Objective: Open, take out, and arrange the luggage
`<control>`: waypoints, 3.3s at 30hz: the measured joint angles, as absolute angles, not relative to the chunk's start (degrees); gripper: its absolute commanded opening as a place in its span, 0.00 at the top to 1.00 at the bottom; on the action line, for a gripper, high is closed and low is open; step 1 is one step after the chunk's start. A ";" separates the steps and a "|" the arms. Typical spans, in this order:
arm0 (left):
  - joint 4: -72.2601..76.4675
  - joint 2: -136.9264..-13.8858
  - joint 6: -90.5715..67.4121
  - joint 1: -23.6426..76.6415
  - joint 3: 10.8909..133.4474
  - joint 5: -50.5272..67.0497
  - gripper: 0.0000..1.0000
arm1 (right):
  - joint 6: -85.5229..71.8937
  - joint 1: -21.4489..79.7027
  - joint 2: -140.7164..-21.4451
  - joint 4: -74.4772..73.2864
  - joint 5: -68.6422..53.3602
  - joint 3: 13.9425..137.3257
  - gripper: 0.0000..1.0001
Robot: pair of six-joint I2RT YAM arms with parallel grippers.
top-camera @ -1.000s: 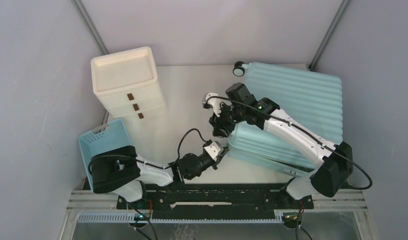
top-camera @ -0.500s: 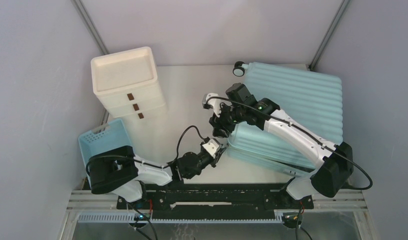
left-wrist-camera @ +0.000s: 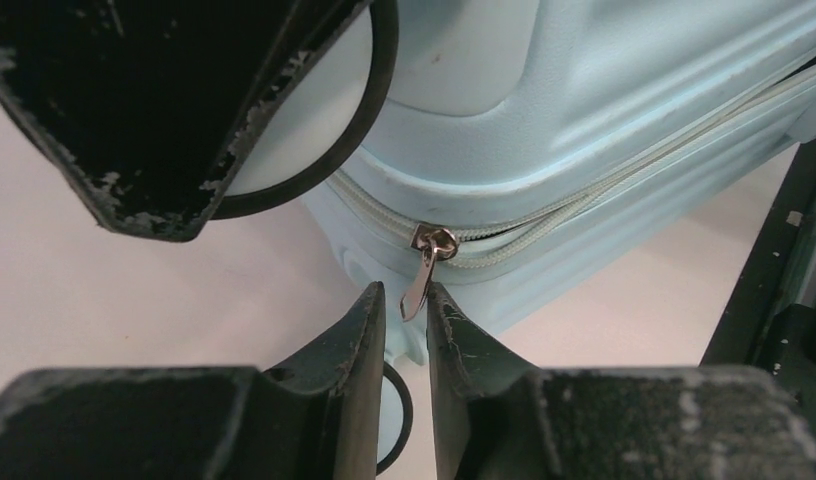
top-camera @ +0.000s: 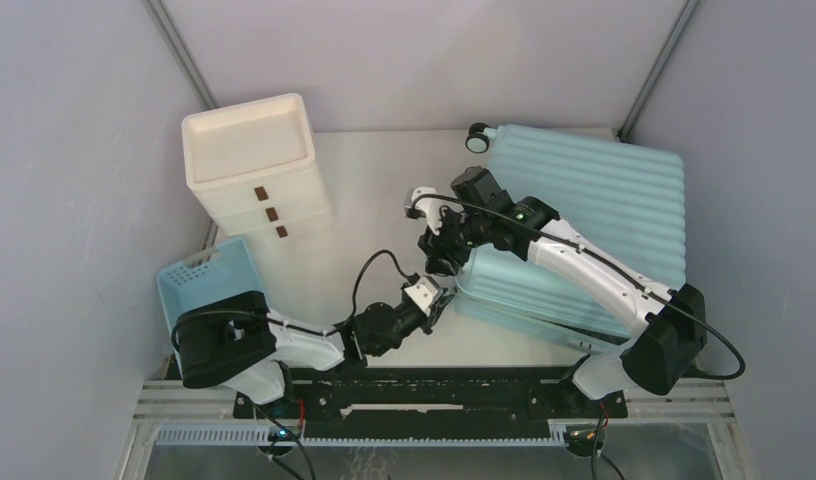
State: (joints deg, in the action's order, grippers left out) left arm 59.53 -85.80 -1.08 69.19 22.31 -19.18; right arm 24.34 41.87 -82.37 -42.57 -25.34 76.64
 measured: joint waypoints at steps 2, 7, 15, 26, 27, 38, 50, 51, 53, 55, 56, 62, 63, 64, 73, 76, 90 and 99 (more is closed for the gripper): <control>59.99 -85.82 -1.02 69.17 22.31 -18.59 0.86 | 24.34 41.93 -82.37 -42.59 -25.36 76.62 1.00; 60.47 -85.82 -1.04 68.73 22.31 -16.14 1.00 | 24.36 42.04 -82.37 -42.59 -25.36 76.60 1.00; 62.35 -85.82 -1.23 67.18 21.26 -12.45 1.00 | 25.26 41.95 -82.04 -43.00 -25.80 76.51 1.00; 68.47 -85.89 -3.60 62.67 18.46 -2.07 1.00 | 28.73 42.72 -75.09 -44.62 -29.06 71.66 1.00; 68.73 -86.04 -3.75 62.17 18.44 -0.82 1.00 | 29.04 42.92 -74.39 -45.17 -29.52 71.16 1.00; 71.66 -89.01 -4.69 58.48 19.03 6.70 1.00 | 33.01 43.40 -71.07 -46.28 -32.03 67.90 1.00; 73.93 -94.32 -6.07 56.99 22.33 11.84 1.00 | 38.37 42.74 -69.32 -49.39 -34.63 67.05 1.00; 74.28 -94.70 -6.17 56.93 22.46 12.21 1.00 | 38.96 42.61 -69.25 -49.80 -34.92 67.05 1.00; 74.50 -95.15 -6.57 56.80 22.76 12.51 1.00 | 40.42 42.44 -69.14 -50.65 -35.46 67.00 1.00; 74.11 -95.29 -6.70 56.55 23.31 12.69 1.00 | 41.78 42.33 -68.95 -51.11 -35.94 66.92 1.00; 73.84 -95.29 -6.72 56.42 23.55 12.67 1.00 | 42.48 42.30 -68.75 -51.22 -36.07 66.74 1.00; 69.01 -95.42 -7.18 55.29 27.20 12.67 1.00 | 48.58 42.11 -66.57 -52.53 -36.49 65.23 1.00; 68.38 -95.53 -7.18 55.09 27.73 12.64 1.00 | 49.69 42.11 -66.17 -52.90 -36.47 64.99 1.00; 67.70 -95.70 -7.27 54.85 28.32 12.69 1.00 | 50.65 42.06 -65.89 -53.30 -36.47 64.86 1.00; 63.75 -98.35 -8.49 50.48 34.00 15.42 1.00 | 56.60 41.95 -65.63 -55.53 -36.16 62.37 1.00; 62.41 -99.50 -8.60 48.69 35.81 15.59 1.00 | 57.93 41.95 -64.93 -55.33 -36.12 61.73 1.00; 68.53 -101.03 -11.70 38.65 37.08 24.75 0.52 | 57.98 41.98 -64.07 -54.43 -36.03 60.69 1.00; 75.57 -101.21 -6.83 41.21 30.06 30.98 0.30 | 57.56 41.17 -64.64 -55.20 -37.04 61.21 1.00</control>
State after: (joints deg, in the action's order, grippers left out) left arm 75.57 -101.21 -6.83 41.21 30.06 30.98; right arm 57.56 41.17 -64.64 -55.20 -37.04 61.21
